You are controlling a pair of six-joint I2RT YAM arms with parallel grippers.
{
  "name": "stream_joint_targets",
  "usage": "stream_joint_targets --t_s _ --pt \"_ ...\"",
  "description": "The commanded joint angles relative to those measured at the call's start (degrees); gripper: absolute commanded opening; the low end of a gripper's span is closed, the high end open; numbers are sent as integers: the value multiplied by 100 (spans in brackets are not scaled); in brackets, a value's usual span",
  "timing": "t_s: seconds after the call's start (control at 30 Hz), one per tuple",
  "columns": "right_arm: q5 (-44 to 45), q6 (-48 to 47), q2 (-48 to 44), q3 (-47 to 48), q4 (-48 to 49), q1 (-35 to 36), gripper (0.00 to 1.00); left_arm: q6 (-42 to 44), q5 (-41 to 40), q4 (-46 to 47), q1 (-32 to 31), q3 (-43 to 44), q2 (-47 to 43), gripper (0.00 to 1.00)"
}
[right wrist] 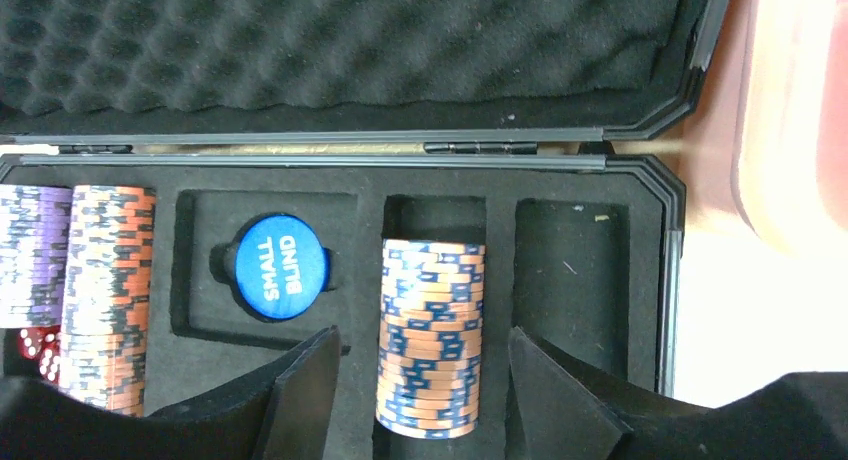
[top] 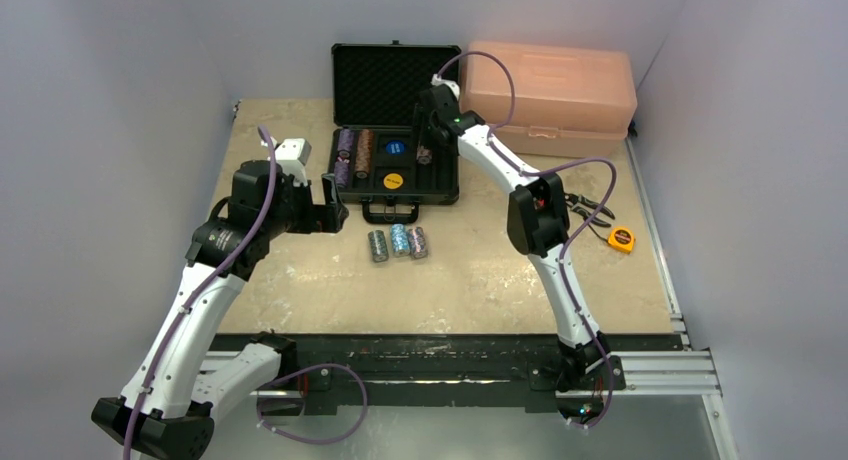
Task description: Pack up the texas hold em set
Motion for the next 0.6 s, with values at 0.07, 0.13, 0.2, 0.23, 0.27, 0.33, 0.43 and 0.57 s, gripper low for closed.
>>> stream_joint_targets --t_s 0.07,0.13,0.2,0.23,0.27,0.33,0.43,0.57 --pt "-135 19 -231 200 339 -29 73 125 43 107 21 74 -6 100" --pt "-142 19 -335 148 325 -29 73 128 30 103 21 74 -15 100" --pt "-109 -19 -454 21 345 -29 73 134 10 103 21 74 -15 100" --pt "-148 -24 -548 -82 381 -33 72 133 1 108 21 74 -15 100" --pt "-179 -25 -639 -201 424 -30 72 131 -8 105 23 75 -15 100" --pt "-217 -24 -825 -425 495 -23 72 136 -31 93 21 74 -18 100" --pt "-284 -46 -1055 -707 540 -19 72 144 -53 87 21 74 -8 100" --pt "-457 -77 -1232 -1008 573 -13 68 148 -63 75 21 74 2 100"
